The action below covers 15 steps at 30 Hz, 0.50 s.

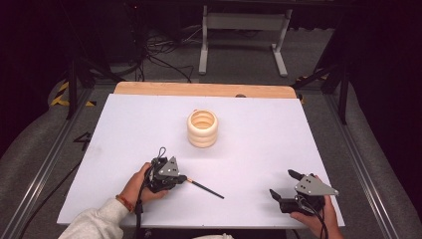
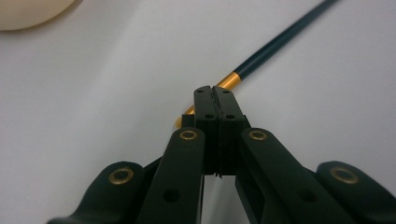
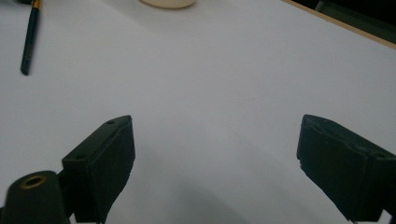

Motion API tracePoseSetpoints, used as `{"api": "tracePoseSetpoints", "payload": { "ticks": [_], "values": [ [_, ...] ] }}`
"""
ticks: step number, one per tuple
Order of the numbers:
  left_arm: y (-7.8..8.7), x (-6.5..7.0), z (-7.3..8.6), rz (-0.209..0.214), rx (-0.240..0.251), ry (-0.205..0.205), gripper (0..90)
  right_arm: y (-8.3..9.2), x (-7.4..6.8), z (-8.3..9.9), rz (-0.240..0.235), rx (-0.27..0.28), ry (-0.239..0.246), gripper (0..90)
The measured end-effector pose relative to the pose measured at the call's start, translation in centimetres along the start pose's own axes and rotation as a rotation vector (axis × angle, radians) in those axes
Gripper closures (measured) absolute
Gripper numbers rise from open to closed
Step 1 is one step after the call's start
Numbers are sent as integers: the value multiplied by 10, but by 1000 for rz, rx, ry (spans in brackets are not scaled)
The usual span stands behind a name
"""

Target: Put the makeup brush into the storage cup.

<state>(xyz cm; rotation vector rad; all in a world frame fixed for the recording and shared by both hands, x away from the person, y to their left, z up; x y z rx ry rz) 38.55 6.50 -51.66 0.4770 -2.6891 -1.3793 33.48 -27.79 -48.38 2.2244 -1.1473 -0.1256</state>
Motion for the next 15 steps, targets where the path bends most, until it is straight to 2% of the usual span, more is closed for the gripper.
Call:
{"api": "tracePoseSetpoints", "payload": {
  "ticks": [6,15],
  "values": [
    [-6,-6,-8,-6,14,3,898,-1,-1,0,-6,-2,2,121],
    [-12,-6,-15,0,32,15,898,-2,-1,1,-8,-9,0,118]
  ]
}}
Point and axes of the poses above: each handheld gripper's, and its own axes: y roughly backward along the jaws, z roughly out of its underside, x roughly to its right, the point moved 8 cm from there along -y, roughly forward along the jaws, and after that the axes turned 4 degrees about -x, right-handed, at the moved point
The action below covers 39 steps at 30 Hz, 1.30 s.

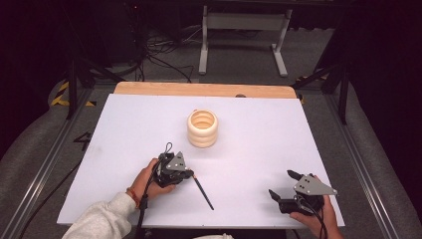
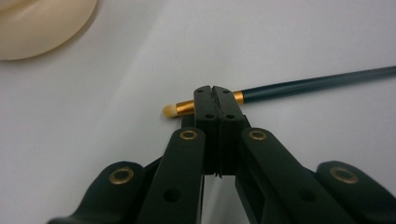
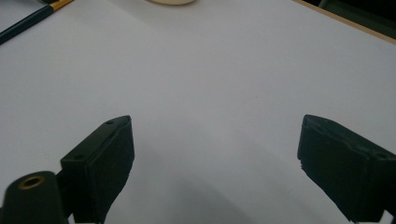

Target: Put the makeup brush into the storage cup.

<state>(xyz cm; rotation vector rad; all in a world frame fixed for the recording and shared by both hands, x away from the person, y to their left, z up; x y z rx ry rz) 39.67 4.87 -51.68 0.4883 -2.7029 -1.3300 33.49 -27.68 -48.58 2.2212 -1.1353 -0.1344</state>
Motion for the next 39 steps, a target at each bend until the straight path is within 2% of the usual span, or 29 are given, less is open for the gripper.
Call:
{"api": "tracePoseSetpoints", "payload": {
  "ticks": [3,5,10,13,16,18,28,33,35,38,39],
  "values": [
    [2,0,1,3,9,4,898,0,0,0,-3,2,-4,120],
    [10,0,1,2,35,9,897,0,1,0,-5,0,-9,120],
    [22,2,4,-2,66,8,896,0,1,-1,-6,-4,-13,122],
    [29,2,10,-2,83,22,878,-1,1,-2,-5,-7,-15,124],
    [31,3,15,-14,80,24,875,-2,2,-3,-3,-9,-18,130],
    [34,3,19,-1,88,27,873,-4,3,-4,-7,-12,-30,141],
    [48,3,33,-14,104,44,828,-7,3,-5,-19,-23,-40,150],
    [57,1,41,-31,120,37,785,-6,3,-7,-35,-14,-48,177],
    [61,-1,46,-40,122,47,713,-6,2,-9,-40,-14,-49,177],
    [67,-3,56,-54,126,65,671,-6,1,-11,-47,-18,-47,200],
    [70,-4,64,-61,130,79,580,-7,-1,-12,-57,-25,-41,217]
  ]
}}
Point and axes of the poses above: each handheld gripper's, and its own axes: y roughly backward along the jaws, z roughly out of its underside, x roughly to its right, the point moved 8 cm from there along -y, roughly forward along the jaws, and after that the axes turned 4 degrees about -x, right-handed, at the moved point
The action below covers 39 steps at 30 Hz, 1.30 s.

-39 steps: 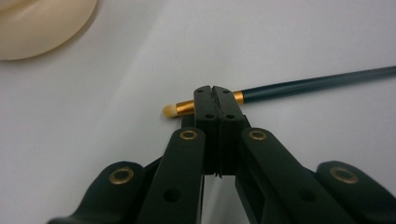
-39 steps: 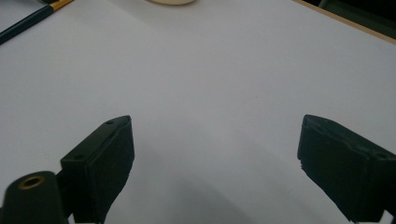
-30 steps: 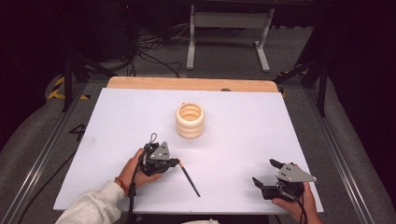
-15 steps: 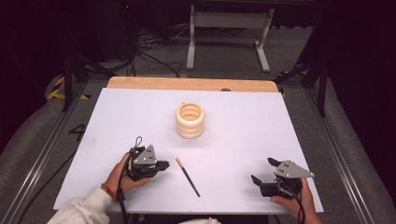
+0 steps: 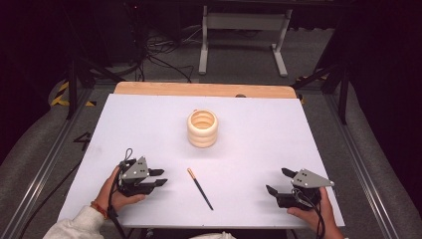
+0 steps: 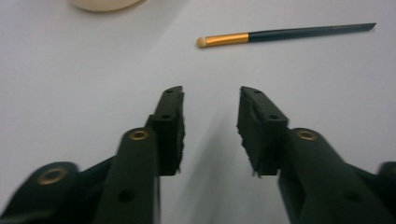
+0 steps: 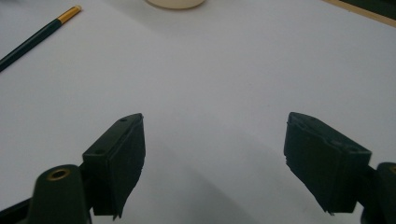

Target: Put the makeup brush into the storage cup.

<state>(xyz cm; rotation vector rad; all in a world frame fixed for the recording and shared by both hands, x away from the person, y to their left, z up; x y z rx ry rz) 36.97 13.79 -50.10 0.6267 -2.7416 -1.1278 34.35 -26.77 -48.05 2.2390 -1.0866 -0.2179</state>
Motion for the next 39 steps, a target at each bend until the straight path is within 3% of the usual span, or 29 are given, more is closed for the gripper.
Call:
{"api": "tracePoseSetpoints", "payload": {
  "ticks": [2,3,4,7,12,16,26,39],
  "values": [
    [3,-2,4,-20,1,14,453,-1,-2,-2,-16,-3,-8,220],
    [5,-4,6,-39,13,31,453,-1,-2,-2,-16,-3,-8,219],
    [10,-6,9,-61,26,47,304,-1,-5,-6,-26,-3,-8,208],
    [20,-8,16,-80,51,88,212,-1,-5,-10,-24,-7,-15,194],
    [24,-9,28,-110,26,116,109,-1,-10,-19,-51,-6,-22,203],
    [29,-13,33,-126,48,137,86,-4,-14,-26,-63,-11,-14,195],
    [33,-22,39,-184,37,131,82,-17,-26,-42,-87,-23,4,219],
    [33,-23,40,-175,43,140,85,-45,-43,-57,-129,-90,23,252]
  ]
}}
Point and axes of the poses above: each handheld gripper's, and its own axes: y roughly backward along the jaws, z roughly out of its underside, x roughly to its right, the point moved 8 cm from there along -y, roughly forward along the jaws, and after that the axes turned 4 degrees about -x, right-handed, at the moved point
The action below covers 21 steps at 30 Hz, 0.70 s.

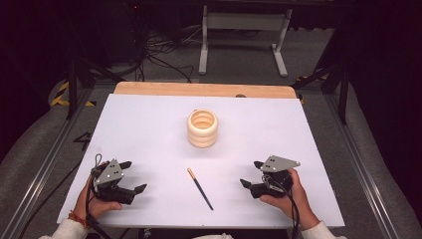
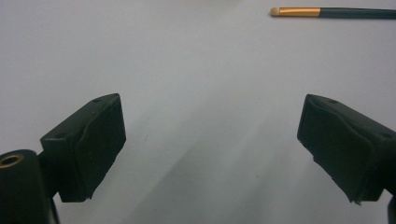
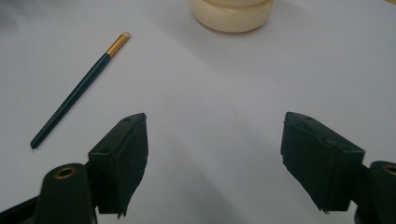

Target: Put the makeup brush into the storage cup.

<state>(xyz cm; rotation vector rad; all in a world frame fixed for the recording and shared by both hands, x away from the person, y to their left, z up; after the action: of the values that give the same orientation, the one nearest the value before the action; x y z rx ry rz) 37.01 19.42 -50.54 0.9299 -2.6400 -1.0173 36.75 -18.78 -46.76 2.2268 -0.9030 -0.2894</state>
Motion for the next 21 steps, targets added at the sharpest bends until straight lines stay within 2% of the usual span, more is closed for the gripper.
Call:
{"api": "tracePoseSetpoints", "payload": {
  "ticks": [3,8,9,17,21],
  "values": [
    [1,0,0,-2,1,-1,85,-9,-4,-8,-19,-23,-5,256],
    [1,0,0,3,3,0,84,-21,-14,-22,-34,-41,19,256],
    [1,0,0,5,5,-1,85,-27,-20,-28,-48,-45,34,256],
    [1,1,-1,15,12,-2,80,-43,-32,-39,-76,-62,42,270],
    [1,2,-1,26,12,1,76,-53,-38,-45,-87,-71,45,312]
  ]
}}
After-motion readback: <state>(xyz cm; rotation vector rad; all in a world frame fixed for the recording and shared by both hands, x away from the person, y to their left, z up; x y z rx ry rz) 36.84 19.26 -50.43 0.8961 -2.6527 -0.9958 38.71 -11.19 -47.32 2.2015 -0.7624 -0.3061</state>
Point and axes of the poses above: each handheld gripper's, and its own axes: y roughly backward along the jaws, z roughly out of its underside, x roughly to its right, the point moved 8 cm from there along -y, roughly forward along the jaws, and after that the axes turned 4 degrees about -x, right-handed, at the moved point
